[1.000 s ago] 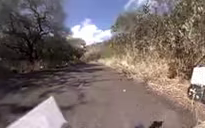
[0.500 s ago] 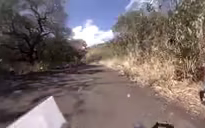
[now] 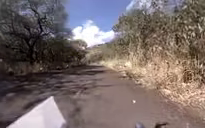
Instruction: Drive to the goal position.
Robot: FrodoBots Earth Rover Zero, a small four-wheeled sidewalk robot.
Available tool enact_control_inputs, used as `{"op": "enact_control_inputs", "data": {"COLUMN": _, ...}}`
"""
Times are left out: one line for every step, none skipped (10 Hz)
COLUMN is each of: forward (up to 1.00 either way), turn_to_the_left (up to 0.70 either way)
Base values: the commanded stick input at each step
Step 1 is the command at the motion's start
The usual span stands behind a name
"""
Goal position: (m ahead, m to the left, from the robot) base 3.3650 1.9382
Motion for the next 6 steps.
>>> {"op": "enact_control_inputs", "data": {"forward": 0.5, "turn_to_the_left": 0.0}}
{"op": "enact_control_inputs", "data": {"forward": 0.5, "turn_to_the_left": 0.0}}
{"op": "enact_control_inputs", "data": {"forward": 0.5, "turn_to_the_left": 0.0}}
{"op": "enact_control_inputs", "data": {"forward": 0.5, "turn_to_the_left": 0.0}}
{"op": "enact_control_inputs", "data": {"forward": 0.5, "turn_to_the_left": 0.0}}
{"op": "enact_control_inputs", "data": {"forward": 0.5, "turn_to_the_left": 0.0}}
